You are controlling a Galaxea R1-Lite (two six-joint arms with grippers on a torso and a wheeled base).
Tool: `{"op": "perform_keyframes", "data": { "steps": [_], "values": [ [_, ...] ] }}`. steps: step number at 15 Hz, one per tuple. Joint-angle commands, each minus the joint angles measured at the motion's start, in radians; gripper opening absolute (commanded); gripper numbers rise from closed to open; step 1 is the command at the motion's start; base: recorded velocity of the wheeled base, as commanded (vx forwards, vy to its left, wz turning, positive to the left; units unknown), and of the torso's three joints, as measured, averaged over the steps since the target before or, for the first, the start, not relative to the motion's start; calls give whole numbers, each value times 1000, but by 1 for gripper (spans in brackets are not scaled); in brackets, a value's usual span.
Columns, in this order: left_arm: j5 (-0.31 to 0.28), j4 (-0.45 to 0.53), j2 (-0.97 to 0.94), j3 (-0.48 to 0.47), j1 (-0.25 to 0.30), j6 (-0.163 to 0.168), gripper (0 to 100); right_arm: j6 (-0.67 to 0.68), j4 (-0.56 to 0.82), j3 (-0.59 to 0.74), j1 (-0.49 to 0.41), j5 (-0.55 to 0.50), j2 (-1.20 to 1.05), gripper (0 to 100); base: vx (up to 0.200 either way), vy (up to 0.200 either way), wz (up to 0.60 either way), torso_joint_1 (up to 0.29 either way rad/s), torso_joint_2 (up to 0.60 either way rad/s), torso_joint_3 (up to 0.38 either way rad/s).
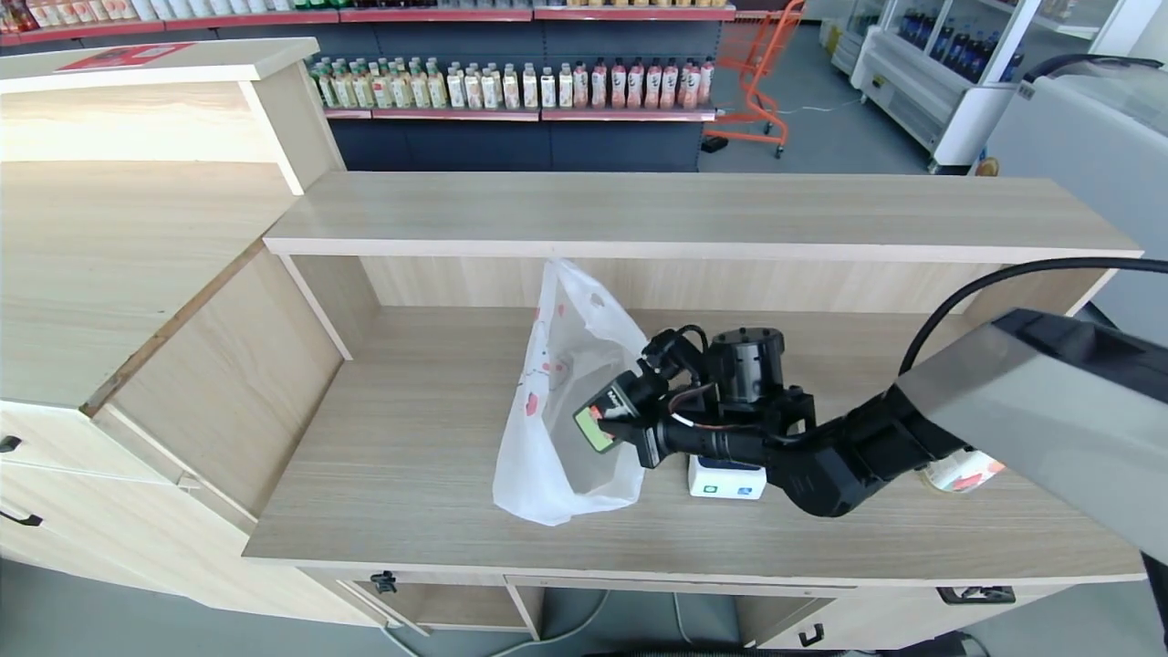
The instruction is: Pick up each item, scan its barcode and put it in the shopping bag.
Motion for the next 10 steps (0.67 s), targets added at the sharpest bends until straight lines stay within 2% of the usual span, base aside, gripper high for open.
{"op": "perform_keyframes", "data": {
  "steps": [1,10],
  "values": [
    [0,0,0,0,0,0,100,-66,0,-24,-8,-2,81,0,0,0,0,0,0,0],
    [0,0,0,0,0,0,100,-157,-5,-82,-13,-32,118,0,0,0,0,0,0,0]
  ]
}}
